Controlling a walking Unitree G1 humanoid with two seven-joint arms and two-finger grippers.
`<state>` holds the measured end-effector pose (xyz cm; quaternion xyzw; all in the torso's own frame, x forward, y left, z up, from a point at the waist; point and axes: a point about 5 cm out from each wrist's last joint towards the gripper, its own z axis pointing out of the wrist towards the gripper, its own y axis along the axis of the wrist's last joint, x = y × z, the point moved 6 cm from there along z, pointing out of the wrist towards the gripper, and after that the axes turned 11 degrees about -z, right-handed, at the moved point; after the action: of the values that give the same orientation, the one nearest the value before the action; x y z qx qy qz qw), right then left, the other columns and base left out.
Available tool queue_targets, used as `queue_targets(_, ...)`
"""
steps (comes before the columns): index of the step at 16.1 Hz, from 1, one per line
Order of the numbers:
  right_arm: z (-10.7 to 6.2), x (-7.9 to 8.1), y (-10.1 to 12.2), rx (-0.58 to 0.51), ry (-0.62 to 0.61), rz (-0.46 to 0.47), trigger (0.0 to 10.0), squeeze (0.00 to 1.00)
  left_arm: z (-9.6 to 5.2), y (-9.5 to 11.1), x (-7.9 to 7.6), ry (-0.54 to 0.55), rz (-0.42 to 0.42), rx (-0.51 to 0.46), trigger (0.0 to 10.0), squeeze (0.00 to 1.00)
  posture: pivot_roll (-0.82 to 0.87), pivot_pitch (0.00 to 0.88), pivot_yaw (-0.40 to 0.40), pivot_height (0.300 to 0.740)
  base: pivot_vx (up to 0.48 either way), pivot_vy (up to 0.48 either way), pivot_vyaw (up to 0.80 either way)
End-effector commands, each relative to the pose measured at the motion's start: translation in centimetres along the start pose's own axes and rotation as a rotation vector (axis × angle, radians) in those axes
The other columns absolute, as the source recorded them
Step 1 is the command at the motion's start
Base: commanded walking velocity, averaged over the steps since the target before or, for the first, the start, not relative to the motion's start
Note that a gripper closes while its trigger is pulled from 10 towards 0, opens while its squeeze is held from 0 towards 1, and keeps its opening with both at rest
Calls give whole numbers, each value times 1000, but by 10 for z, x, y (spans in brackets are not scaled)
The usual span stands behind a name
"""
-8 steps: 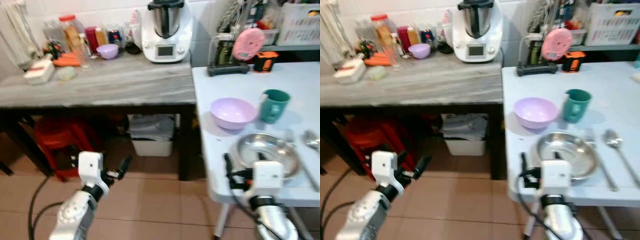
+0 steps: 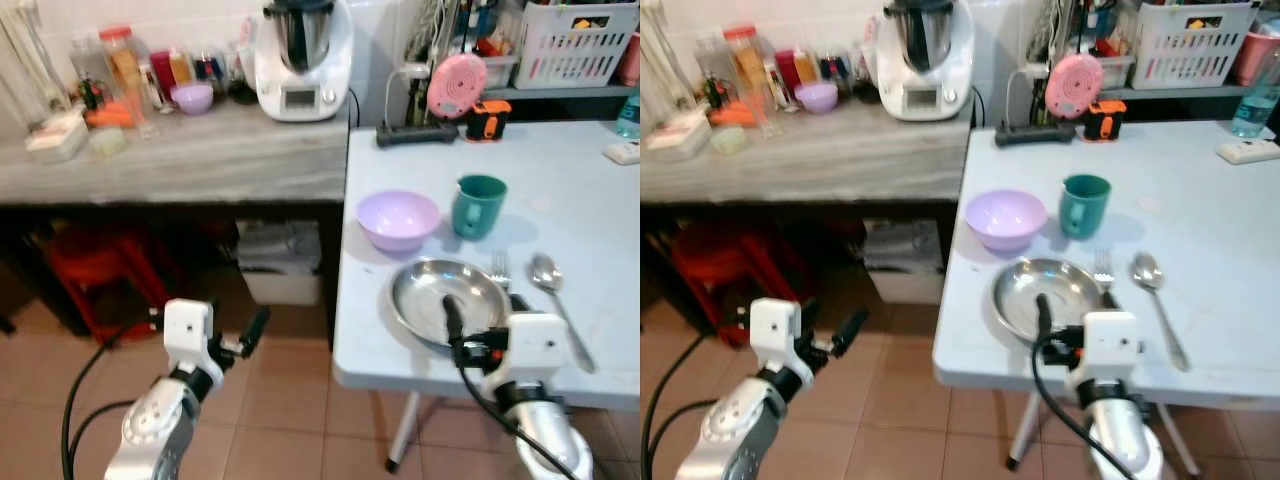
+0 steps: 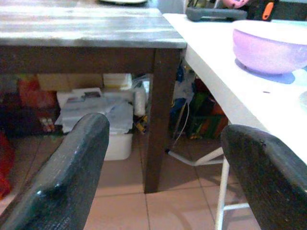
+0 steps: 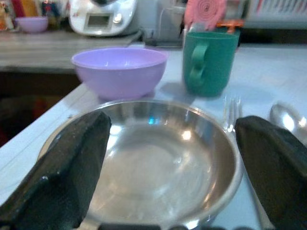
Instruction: Setting the table
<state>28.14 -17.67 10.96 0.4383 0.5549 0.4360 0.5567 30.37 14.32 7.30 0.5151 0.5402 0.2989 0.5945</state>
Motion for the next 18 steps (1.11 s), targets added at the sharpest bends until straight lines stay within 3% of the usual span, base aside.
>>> queue_targets(1, 2, 14, 3, -5, 49, 38, 10000, 0, 3, 5, 4, 0, 8, -2, 10000, 0, -76, 0, 110, 740, 0, 0, 0)
queue_targets(3, 1, 19, 1, -3, 67, 25, 10000, 0, 7, 5, 6, 19, 7, -9, 10000, 0, -78, 0, 115, 740, 0, 0, 0)
queue_targets(9, 1, 13, -2, 18, 26, 9, 10000, 0, 16, 3, -7, -18, 30, -6, 10000, 0, -106, 0, 132, 740, 0, 0, 0)
queue_targets(13, -2, 11, -7, 52, -1, 39, 10000, 0, 21, 1, -7, -24, 32, 4, 10000, 0, -133, 0, 147, 740, 0, -62, 0)
queue_targets(15, -3, 1, -8, 61, -46, 58, 10000, 0, 23, -2, -13, -47, 29, 17, 10000, 0, -145, 0, 154, 740, 0, 0, 0)
queue_targets(18, -3, -1, -8, 60, -52, 60, 10000, 0, 29, -1, -17, -62, 32, 13, 10000, 0, -146, 0, 154, 740, 0, 0, 0)
